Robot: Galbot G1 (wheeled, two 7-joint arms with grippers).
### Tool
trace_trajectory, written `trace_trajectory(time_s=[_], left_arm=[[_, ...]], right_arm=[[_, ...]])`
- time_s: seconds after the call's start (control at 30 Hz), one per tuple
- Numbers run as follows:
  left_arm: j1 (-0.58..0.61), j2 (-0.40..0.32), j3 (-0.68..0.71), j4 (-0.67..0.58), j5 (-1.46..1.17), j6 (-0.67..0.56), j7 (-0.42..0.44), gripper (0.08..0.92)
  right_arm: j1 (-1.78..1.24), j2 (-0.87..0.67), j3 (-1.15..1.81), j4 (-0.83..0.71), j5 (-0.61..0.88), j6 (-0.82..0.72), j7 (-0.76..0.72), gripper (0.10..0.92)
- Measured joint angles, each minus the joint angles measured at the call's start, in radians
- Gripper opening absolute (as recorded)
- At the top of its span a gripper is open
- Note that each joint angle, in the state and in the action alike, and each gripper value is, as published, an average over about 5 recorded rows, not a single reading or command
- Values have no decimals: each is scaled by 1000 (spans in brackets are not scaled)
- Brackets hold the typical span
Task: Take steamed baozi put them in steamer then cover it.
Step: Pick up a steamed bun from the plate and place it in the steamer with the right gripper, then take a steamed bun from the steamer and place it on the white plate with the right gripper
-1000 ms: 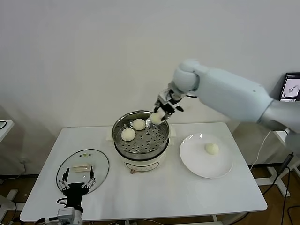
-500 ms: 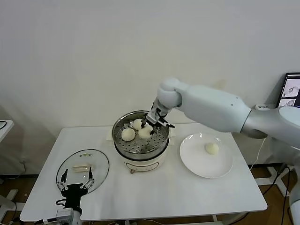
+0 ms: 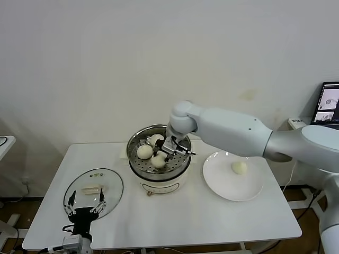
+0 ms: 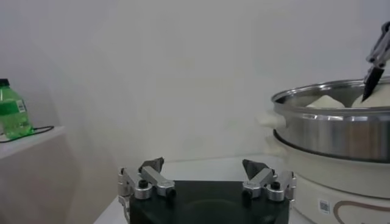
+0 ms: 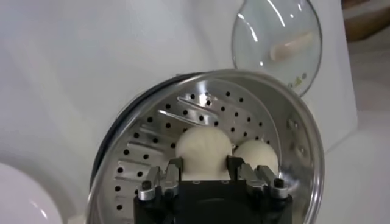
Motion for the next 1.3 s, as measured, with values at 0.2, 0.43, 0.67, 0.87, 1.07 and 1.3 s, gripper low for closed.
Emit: trace_trajectory(time_s=[0.2,0.43,0.67,0.87,1.07,1.3], left_arm=[[-1,-2,0,2,0,-1,0,823],[-1,-2,-1,3,-1,-2,0,823],[-1,-2,-1,1,-1,-3,0,823],[-1,-3,0,1,-1,-3,0,823],[-1,-4,2,-1,0,-4,0,823],[0,-1,3,-2,1,-4,0,823]], right_arm=[[-5,3,-14,-2,-18,34,6,477],[-8,9,-20,-3,-29,55,11,481],[-5,8,-27,-7,-36,66,13,527],[-1,8,-27,-12,-40,75,23,690],[10,6,-22,-19,-38,78,32,812],[32,2,-3,-36,-33,74,30,823]])
